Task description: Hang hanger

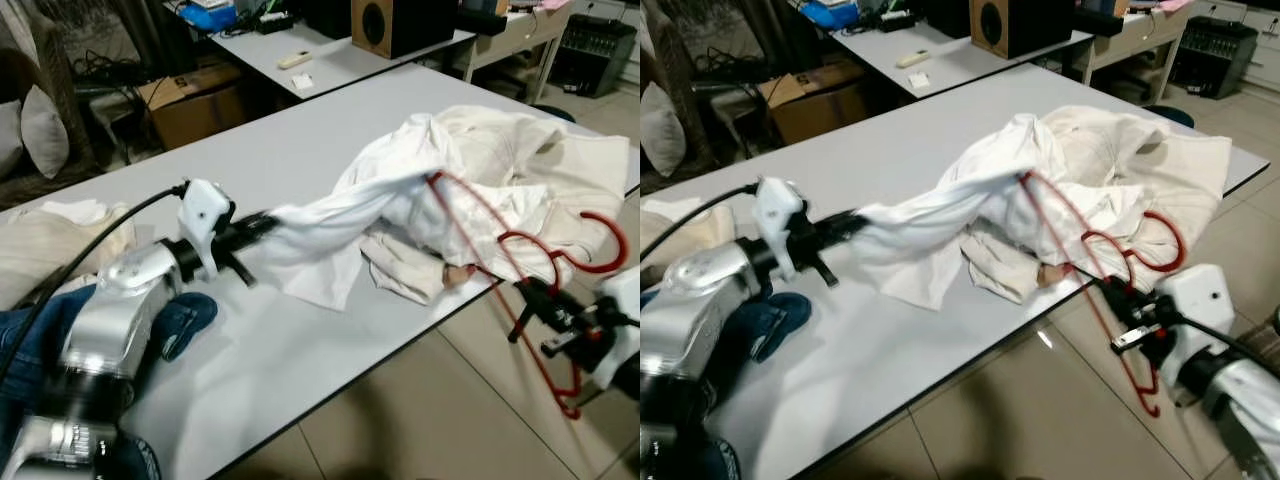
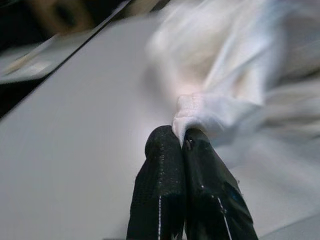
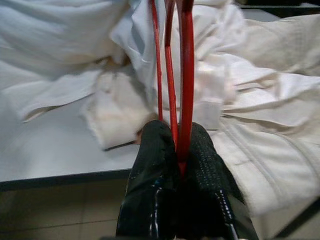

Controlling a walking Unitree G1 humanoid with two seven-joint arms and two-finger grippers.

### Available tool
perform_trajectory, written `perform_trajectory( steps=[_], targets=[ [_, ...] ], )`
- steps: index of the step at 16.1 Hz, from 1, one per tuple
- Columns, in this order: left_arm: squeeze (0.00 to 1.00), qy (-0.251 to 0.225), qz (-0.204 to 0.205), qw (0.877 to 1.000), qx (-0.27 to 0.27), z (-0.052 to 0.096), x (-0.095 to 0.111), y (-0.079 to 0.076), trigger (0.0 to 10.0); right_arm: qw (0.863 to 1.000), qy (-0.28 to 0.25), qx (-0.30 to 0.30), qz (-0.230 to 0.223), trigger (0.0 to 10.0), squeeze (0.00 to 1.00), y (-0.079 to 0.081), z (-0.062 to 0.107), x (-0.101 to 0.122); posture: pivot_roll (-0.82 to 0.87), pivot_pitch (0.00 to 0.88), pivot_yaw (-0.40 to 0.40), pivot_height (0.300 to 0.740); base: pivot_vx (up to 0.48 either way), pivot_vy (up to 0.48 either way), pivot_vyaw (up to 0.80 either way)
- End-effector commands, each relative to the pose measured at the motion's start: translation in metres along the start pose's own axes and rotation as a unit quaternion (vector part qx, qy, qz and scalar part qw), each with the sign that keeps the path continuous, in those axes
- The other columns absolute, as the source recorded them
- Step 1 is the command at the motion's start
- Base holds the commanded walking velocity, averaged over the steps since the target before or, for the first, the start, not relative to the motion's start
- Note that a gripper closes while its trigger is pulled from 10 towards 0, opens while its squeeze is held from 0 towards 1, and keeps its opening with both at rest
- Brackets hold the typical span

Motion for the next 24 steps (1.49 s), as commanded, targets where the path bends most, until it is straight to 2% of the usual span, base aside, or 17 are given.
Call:
perform_trajectory(
  steps=[1, 2, 3, 4, 5, 9, 10, 13, 14, 15, 16, 17, 18, 19, 21, 24],
  targets=[
    [0.0, 0.023, -0.029, 0.998, 0.041, 0.003, 0.0, 0.012, 10.0, 1.0, -0.017, 0.02, -0.003, 10.0, 0.0, 0.007, -0.002, 0.007, -0.25, 0.0, 0.138, 0.74, 0.0, 0.0, 0.0],
    [0.0, 0.03, -0.028, 0.998, 0.043, 0.004, -0.002, 0.014, 10.0, 0.999, -0.02, 0.03, -0.005, 10.0, 0.0, 0.01, -0.002, 0.008, -0.25, 0.0, 0.138, 0.74, 0.0, 0.0, 0.0],
    [1.0, 0.027, -0.016, 0.999, 0.03, 0.006, -0.001, 0.012, 10.0, 0.999, -0.02, 0.031, -0.005, 10.0, 0.0, 0.011, -0.001, 0.008, -0.25, 0.0, 0.138, 0.74, 0.0, 0.0, 0.0],
    [1.0, 0.029, -0.007, 1.0, 0.008, 0.008, -0.002, 0.007, 10.0, 0.999, -0.02, 0.031, -0.005, 10.0, 0.0, 0.011, -0.001, 0.008, -0.25, 0.0, 0.132, 0.74, 0.0, 0.0, 0.0],
    [1.0, 0.034, 0.003, 0.998, -0.056, 0.013, -0.006, -0.007, 10.0, 0.999, -0.019, 0.031, -0.007, 10.0, 0.0, 0.011, -0.001, 0.007, -0.25, 0.0, 0.132, 0.74, 0.0, 0.0, 0.0],
    [1.0, 0.068, 0.007, 0.988, -0.14, 0.022, -0.015, -0.025, 10.0, 0.999, -0.022, 0.038, -0.01, 10.0, 0.0, 0.013, -0.003, 0.008, -0.25, 0.0, 0.132, 0.74, 0.0, 0.0, 0.0],
    [1.0, 0.053, 0.018, 0.986, -0.156, 0.022, -0.009, -0.028, 10.0, 0.999, -0.025, 0.046, -0.013, 10.0, 0.0, 0.018, -0.005, 0.01, -0.24, 0.0, 0.126, 0.74, 0.0, 0.0, 0.0],
    [1.0, -0.02, 0.042, 0.987, -0.156, 0.009, 0.012, -0.037, 10.0, 0.998, -0.025, 0.054, -0.017, 10.0, 0.0, 0.022, -0.007, 0.009, -0.24, 0.0, 0.122, 0.74, 0.0, 0.0, 0.0],
    [1.0, -0.038, 0.046, 0.987, -0.151, -0.002, 0.014, -0.044, 10.0, 0.998, -0.023, 0.053, -0.02, 10.0, 0.0, 0.023, -0.006, 0.008, -0.24, 0.0, 0.115, 0.74, 0.0, 0.0, 0.0],
    [1.0, -0.056, 0.054, 0.986, -0.147, -0.02, 0.013, -0.056, 10.0, 0.998, -0.02, 0.049, -0.026, 10.0, 0.0, 0.024, -0.005, 0.005, -0.25, 0.0, 0.111, 0.74, 0.0, 0.0, 0.0],
    [0.85, -0.057, 0.057, 0.985, -0.154, -0.042, 0.006, -0.073, 10.0, 0.999, -0.015, 0.041, -0.029, 10.0, 0.0, 0.024, -0.003, 0.002, -0.25, 0.0, 0.111, 0.74, 0.0, 0.0, 0.0],
    [0.0, -0.046, 0.058, 0.985, -0.158, -0.051, 0.0, -0.08, 10.0, 0.999, -0.011, 0.037, -0.029, 10.0, 0.0, 0.025, -0.001, 0.001, -0.25, 0.0, 0.111, 0.74, 0.0, 0.0, 0.0],
    [0.0, -0.039, 0.057, 0.985, -0.157, -0.061, -0.004, -0.088, 10.0, 0.999, -0.005, 0.033, -0.029, 10.0, 0.0, 0.024, 0.001, 0.0, -0.26, 0.0, 0.118, 0.74, 0.0, 0.0, 0.0],
    [0.0, -0.04, 0.064, 0.984, -0.162, -0.066, -0.007, -0.094, 10.0, 0.999, 0.004, 0.03, -0.027, 10.0, 0.0, 0.024, 0.003, -0.003, -0.26, 0.0, 0.118, 0.74, 0.0, 0.0, 0.0],
    [0.0, -0.025, 0.052, 0.985, -0.161, -0.075, -0.013, -0.101, 10.0, 0.999, 0.021, 0.018, -0.022, 10.0, 0.0, 0.023, 0.005, -0.009, -0.27, 0.0, 0.126, 0.74, 0.0, 0.0, 0.0],
    [0.0, -0.03, 0.026, 0.995, -0.088, -0.091, -0.017, -0.091, 10.0, 0.998, 0.047, -0.017, -0.024, 10.0, 0.0, 0.021, 0.017, -0.021, -0.3, 0.0, 0.144, 0.74, 0.0, 0.0, 0.0]
  ],
)
Point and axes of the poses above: a point about 5 cm out from each wrist's last joint towards the gripper, its own z axis pointing back from the gripper into the wrist, its own x axis along the axis of the wrist's last joint, y = z × x, the point moved 1 cm from there along -z, pointing out of the wrist towards the gripper, and after that the axes turned 11 degrees about z, right-handed, at the moved point
